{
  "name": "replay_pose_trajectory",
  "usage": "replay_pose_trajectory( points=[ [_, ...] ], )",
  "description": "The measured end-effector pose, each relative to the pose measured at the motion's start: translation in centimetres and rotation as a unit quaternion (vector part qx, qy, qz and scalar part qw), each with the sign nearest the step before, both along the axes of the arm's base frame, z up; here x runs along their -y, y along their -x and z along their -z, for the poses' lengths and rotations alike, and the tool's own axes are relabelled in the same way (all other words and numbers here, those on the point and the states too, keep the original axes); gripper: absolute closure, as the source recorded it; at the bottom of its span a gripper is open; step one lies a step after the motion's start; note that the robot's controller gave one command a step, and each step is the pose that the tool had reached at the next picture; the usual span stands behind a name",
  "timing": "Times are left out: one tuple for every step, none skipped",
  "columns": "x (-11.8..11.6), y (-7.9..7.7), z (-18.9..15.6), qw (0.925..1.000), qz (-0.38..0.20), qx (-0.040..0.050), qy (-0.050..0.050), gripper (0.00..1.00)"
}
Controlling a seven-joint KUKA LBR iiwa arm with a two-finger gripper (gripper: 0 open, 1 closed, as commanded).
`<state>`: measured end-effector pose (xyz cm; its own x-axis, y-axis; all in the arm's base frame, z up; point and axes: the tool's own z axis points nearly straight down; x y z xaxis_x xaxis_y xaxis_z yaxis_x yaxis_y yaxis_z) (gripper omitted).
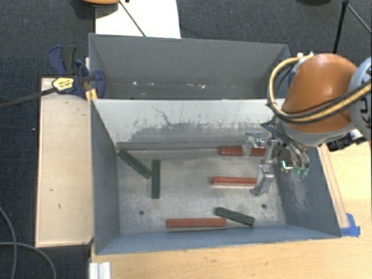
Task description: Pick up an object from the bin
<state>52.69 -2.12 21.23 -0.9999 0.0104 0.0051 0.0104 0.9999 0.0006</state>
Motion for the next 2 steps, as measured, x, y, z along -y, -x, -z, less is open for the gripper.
replay_pose_trajectory(
  points=[
    [0.0,-0.2,-0.4,1.0000,0.000,0.0039,0.000,0.00],
    [1.6,-2.2,6.6,0.9996,-0.027,0.0068,0.001,0.00]
  ],
)
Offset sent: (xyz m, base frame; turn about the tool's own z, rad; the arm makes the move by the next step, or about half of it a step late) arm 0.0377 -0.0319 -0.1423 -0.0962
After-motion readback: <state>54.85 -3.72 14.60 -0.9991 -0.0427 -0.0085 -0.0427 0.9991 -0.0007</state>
